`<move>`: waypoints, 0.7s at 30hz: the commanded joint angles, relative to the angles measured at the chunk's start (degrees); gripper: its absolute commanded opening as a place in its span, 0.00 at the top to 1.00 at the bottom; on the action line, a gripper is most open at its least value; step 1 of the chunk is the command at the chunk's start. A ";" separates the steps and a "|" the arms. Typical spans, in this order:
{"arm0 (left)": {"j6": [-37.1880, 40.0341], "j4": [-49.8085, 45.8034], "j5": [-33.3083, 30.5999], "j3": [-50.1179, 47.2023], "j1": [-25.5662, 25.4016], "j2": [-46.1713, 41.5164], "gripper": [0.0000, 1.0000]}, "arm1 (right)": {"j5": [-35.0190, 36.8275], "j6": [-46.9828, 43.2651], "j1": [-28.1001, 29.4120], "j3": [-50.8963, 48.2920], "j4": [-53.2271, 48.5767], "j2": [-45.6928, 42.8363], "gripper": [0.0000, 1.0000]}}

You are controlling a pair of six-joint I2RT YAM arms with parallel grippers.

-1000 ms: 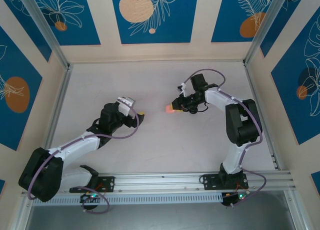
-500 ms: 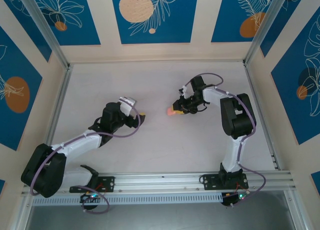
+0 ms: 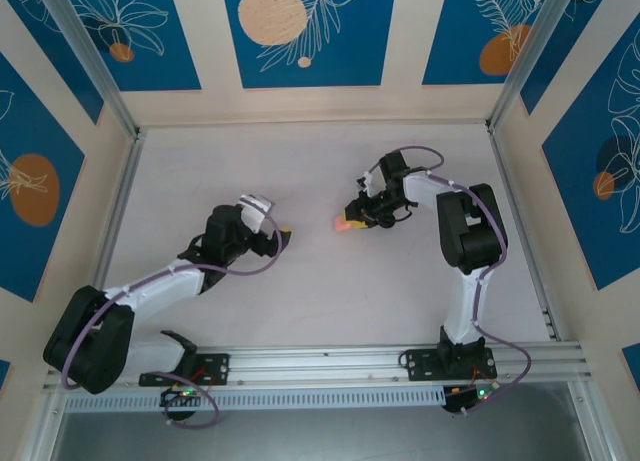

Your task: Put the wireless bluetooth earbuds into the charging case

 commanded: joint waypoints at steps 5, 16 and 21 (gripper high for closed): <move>0.52 -0.15 1.28 2.09 -0.19 0.53 0.04 | -0.42 1.52 -0.68 1.05 -2.26 1.44 0.87; 0.61 -0.81 1.37 2.08 -0.19 0.02 0.04 | 0.95 1.94 -1.03 0.96 -2.97 1.42 0.76; 0.69 -1.20 1.29 2.24 -0.19 -0.32 0.04 | 2.09 2.18 -0.98 0.96 -3.30 1.26 0.71</move>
